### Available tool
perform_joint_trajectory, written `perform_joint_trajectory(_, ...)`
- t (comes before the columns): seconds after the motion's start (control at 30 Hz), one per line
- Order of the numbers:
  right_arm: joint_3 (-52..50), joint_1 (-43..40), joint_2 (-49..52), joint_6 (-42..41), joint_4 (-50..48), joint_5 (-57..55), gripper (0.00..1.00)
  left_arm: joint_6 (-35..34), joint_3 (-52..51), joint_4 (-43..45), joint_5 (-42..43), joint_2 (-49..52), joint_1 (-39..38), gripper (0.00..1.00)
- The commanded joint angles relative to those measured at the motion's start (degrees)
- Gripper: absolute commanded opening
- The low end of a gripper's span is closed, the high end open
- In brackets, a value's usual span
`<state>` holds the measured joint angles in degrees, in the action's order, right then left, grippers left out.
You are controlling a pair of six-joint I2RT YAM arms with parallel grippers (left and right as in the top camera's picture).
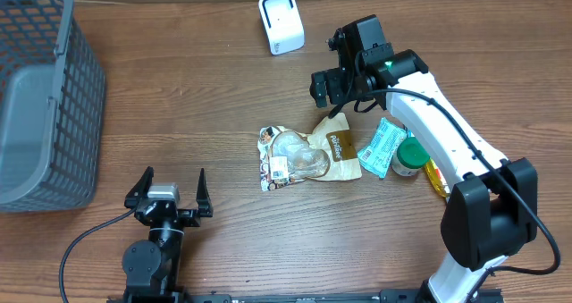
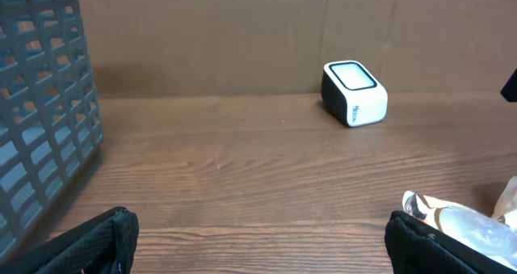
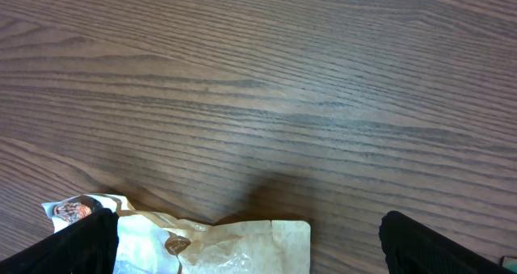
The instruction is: Scan the item barcode
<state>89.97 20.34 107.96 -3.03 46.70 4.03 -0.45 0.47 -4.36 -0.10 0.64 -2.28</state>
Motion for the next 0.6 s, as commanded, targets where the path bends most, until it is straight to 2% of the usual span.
perform_joint_trajectory(0.0, -0.1, 0.1, -0.5, -0.2, -0.1, -0.3, 1.00, 2.2, -0.2, -0.1, -0.7, -0.4, -0.2, 1.00)
perform_joint_trajectory(0.57, -0.1, 0.1, -0.5, -0.2, -0.1, -0.3, 1.00, 3.1, -0.2, -0.1, -0.4, -0.4, -0.2, 1.00)
